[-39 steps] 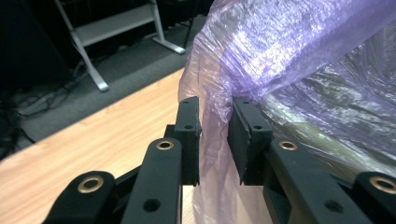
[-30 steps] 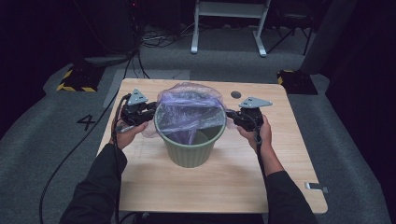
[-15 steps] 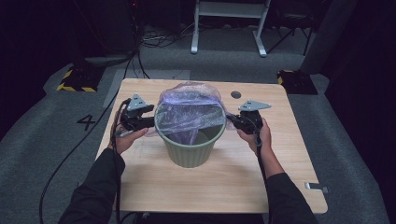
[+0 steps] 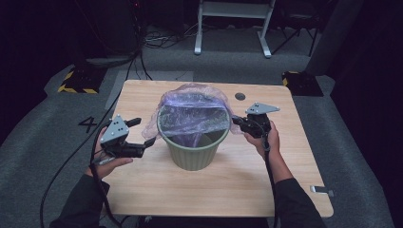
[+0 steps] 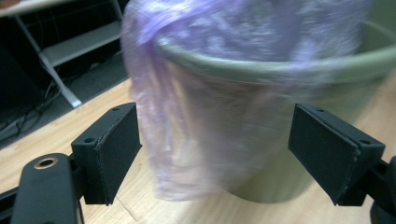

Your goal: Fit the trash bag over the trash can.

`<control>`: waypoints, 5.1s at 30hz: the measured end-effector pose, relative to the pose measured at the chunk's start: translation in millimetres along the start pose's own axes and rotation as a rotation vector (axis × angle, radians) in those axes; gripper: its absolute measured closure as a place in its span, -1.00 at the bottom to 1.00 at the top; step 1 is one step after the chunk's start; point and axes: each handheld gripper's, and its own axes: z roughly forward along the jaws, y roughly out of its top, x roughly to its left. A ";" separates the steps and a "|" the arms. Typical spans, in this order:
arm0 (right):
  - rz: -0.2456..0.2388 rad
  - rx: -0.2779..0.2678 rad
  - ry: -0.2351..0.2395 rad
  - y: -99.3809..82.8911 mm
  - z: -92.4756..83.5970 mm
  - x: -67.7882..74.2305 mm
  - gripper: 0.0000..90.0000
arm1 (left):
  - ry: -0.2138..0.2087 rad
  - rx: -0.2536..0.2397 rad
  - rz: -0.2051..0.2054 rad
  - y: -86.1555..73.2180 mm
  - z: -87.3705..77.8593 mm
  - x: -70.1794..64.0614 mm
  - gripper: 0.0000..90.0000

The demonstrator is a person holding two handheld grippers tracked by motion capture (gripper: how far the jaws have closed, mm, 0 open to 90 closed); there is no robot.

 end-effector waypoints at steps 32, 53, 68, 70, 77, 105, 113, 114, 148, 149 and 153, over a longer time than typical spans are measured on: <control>0.005 0.008 0.054 -5.7 1.7 8.8 0.99 | -0.117 0.135 0.183 -21.1 32.3 -43.8 1.00; -0.028 0.007 0.044 -17.9 -6.9 11.3 0.74 | -0.167 0.229 0.245 -36.8 35.4 -48.7 1.00; -0.077 0.039 0.042 -22.8 -26.4 5.7 0.87 | -0.173 0.312 0.229 -42.7 36.7 -28.6 1.00; -0.078 0.040 0.043 -23.5 -25.2 5.9 0.87 | -0.176 0.307 0.225 -45.5 37.7 -26.0 1.00; -0.080 0.029 0.065 -26.4 -30.6 7.6 0.77 | -0.236 0.336 0.236 -53.3 34.6 -27.8 1.00; -0.157 -0.124 0.107 -13.7 -69.3 22.3 -0.42 | -0.086 -0.053 -0.070 -38.0 -52.0 -7.7 -0.66; -0.182 -0.198 0.115 -2.7 -80.4 25.3 -0.53 | 0.034 -0.024 -0.028 -8.4 -40.5 2.1 -0.62; -0.185 -0.206 0.110 -1.1 -81.8 25.6 -0.51 | 0.023 -0.006 -0.019 -4.6 -35.0 4.5 -0.61; -0.070 -0.109 -0.025 42.5 -22.4 -9.5 1.00 | 0.068 0.041 0.008 34.5 61.5 48.8 0.99; -0.060 -0.100 -0.029 42.4 -18.9 -11.7 1.00 | 0.071 0.049 0.006 35.1 66.3 50.2 0.99; -0.016 -0.080 -0.036 42.0 -6.6 -18.6 1.00 | 0.073 0.077 -0.026 35.7 82.7 55.7 1.00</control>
